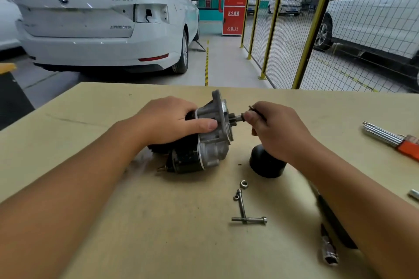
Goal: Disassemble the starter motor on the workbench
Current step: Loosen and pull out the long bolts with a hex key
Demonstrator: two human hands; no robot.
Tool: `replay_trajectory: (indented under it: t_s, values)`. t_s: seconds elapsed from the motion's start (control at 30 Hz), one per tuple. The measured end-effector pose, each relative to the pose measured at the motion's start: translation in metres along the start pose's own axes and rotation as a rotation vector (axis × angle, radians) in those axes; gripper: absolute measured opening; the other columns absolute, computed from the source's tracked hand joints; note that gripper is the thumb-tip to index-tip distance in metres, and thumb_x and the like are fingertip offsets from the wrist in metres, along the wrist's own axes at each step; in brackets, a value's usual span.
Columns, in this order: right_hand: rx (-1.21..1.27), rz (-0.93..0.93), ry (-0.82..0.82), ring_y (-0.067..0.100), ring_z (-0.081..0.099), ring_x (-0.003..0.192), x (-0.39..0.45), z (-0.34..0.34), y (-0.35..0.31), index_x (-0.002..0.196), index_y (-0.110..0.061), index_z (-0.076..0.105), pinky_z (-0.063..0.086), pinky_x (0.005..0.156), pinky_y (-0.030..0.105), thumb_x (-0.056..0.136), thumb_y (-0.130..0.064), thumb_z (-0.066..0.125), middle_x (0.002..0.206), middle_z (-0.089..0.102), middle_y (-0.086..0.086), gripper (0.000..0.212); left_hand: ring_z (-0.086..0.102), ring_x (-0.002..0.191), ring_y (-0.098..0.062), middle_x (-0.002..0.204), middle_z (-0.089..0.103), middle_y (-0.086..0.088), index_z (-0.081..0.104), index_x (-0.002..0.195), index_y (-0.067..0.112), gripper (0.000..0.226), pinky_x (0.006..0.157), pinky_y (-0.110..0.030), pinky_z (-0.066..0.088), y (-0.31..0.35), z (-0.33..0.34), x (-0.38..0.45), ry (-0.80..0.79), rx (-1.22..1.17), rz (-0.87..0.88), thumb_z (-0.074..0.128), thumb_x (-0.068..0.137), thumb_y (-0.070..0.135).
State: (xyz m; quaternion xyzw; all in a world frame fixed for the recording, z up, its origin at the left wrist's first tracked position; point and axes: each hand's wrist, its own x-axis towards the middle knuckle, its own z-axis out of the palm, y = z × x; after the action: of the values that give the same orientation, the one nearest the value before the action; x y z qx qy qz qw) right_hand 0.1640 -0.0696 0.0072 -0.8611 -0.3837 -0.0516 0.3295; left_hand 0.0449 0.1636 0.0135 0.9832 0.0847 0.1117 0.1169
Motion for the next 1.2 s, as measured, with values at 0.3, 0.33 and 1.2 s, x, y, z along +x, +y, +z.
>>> replay_trajectory:
  t_s: [0.3,0.33,1.2]
  values:
    - [-0.297,-0.186,-0.185,0.016,0.058,0.076,-0.015,-0.006,-0.02,0.09,-0.028,0.07,0.049,0.063,0.034,0.097,-0.058,0.047,0.079,0.064,-0.006,0.038,0.058,0.077,-0.015,0.08,0.06,0.006,0.06,0.08,0.021,0.086,0.071,-0.044,0.05,-0.016,-0.009,-0.032,-0.007,0.114,0.09,0.016,0.076,0.095]
    - [-0.262,-0.214,-0.164,0.016,0.059,0.078,-0.016,-0.01,-0.023,0.092,-0.028,0.072,0.051,0.067,0.037,0.095,-0.057,0.047,0.082,0.065,-0.007,0.039,0.057,0.078,-0.015,0.081,0.06,0.006,0.061,0.082,0.021,0.085,0.072,-0.045,0.05,-0.015,-0.011,-0.033,-0.008,0.114,0.105,0.015,0.078,0.092]
    - [0.102,-0.282,-0.253,0.008,0.046,0.05,-0.043,-0.021,-0.045,0.069,-0.033,0.07,0.039,0.053,0.026,0.094,-0.027,0.069,0.053,0.056,-0.019,0.025,0.06,0.081,-0.02,0.086,0.062,0.004,0.07,0.092,0.016,0.085,0.071,-0.05,0.05,0.009,-0.013,-0.048,-0.004,0.068,0.194,0.024,0.083,0.086]
